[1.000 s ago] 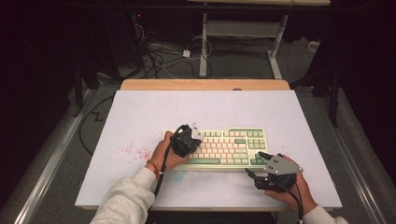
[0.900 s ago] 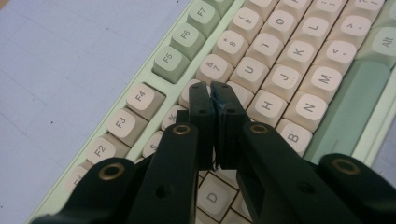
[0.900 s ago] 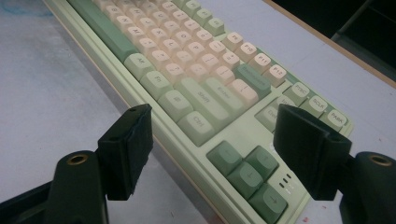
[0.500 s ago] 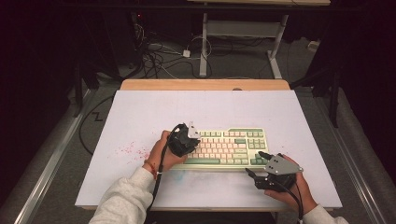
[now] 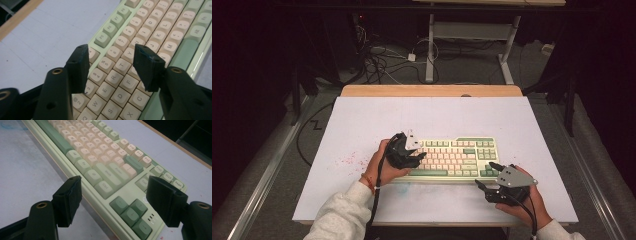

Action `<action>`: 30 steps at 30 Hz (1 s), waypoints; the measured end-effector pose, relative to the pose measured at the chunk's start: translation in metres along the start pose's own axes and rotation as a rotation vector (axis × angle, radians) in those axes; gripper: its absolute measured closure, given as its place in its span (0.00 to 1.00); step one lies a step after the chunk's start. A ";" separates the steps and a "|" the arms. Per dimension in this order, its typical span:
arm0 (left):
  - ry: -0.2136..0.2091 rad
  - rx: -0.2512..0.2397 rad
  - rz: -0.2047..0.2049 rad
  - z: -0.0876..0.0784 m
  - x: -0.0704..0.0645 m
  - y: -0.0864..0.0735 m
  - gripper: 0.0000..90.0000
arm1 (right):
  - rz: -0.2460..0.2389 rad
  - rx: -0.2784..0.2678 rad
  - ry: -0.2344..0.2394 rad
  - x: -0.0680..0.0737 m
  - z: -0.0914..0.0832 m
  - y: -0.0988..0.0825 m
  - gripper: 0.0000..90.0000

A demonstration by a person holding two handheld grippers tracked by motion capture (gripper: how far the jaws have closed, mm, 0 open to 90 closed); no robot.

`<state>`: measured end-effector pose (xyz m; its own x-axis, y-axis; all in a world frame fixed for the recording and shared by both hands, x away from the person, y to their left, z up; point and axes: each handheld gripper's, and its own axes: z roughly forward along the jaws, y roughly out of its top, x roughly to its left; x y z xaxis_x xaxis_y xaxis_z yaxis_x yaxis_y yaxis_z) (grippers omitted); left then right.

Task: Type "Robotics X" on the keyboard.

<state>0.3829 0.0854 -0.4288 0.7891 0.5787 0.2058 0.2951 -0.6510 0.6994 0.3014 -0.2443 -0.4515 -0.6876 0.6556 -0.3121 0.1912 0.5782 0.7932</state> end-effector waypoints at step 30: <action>0.119 -0.091 0.090 -0.037 -0.011 -0.035 0.22 | 0.003 0.003 -0.002 0.000 0.000 0.000 0.32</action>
<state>0.3437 0.1198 -0.4307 0.7392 0.5777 0.3462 0.1718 -0.6588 0.7324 0.3018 -0.2439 -0.4515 -0.6855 0.6585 -0.3105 0.1955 0.5773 0.7928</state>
